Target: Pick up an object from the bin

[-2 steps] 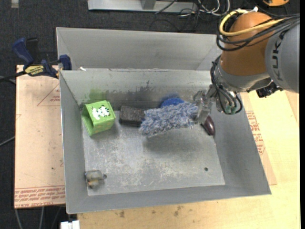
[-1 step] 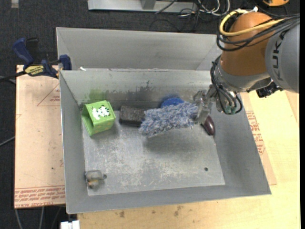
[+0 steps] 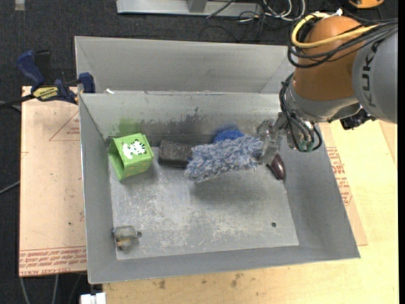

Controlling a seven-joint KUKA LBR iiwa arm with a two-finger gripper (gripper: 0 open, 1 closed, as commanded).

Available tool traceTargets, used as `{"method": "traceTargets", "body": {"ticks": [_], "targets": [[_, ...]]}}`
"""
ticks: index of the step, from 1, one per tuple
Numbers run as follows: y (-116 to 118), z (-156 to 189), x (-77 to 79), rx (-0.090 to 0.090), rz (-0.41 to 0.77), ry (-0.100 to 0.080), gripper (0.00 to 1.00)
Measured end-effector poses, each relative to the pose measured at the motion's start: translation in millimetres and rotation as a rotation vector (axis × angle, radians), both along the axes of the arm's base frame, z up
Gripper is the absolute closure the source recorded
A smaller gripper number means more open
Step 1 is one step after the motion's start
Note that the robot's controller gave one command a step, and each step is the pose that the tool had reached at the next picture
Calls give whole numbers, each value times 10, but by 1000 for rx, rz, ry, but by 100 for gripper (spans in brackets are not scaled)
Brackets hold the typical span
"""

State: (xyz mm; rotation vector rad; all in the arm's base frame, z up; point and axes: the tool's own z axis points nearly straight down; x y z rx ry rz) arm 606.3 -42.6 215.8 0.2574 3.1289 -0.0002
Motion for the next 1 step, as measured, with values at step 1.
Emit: {"method": "traceTargets", "body": {"ticks": [1], "targets": [[0, 1, 0, 0, 0, 0, 100]]}}
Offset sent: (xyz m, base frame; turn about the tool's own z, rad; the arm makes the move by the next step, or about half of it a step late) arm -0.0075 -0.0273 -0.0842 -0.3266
